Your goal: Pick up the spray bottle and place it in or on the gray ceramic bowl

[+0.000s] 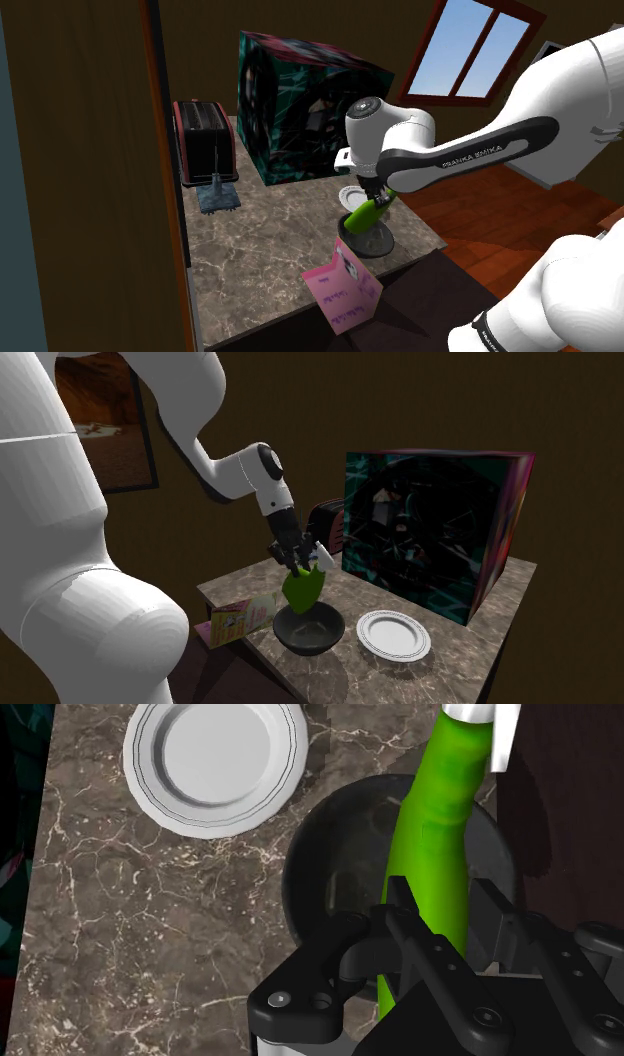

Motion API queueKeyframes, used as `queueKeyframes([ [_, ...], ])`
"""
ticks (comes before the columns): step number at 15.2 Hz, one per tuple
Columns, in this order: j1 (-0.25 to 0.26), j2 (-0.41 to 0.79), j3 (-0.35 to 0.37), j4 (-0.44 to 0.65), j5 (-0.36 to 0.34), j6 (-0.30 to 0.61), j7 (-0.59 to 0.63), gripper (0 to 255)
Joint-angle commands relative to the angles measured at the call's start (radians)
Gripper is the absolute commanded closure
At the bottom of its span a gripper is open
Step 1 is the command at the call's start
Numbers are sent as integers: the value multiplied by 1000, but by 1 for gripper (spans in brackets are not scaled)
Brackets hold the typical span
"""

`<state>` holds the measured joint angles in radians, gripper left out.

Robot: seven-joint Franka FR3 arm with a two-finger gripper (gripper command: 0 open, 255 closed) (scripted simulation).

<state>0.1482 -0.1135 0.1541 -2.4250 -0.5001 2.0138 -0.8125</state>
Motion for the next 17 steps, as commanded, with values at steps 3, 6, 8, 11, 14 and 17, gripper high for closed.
queueKeyframes([
  [3,-3,36,0,-16,-19,45,30,255],
  [6,-3,42,0,-18,-22,51,35,255],
  [8,-3,42,0,-18,-22,51,35,255],
  [11,-3,42,0,-18,-22,51,35,255],
  [14,-3,42,0,-18,-22,51,35,0],
  [17,-3,42,0,-18,-22,51,35,0],
])
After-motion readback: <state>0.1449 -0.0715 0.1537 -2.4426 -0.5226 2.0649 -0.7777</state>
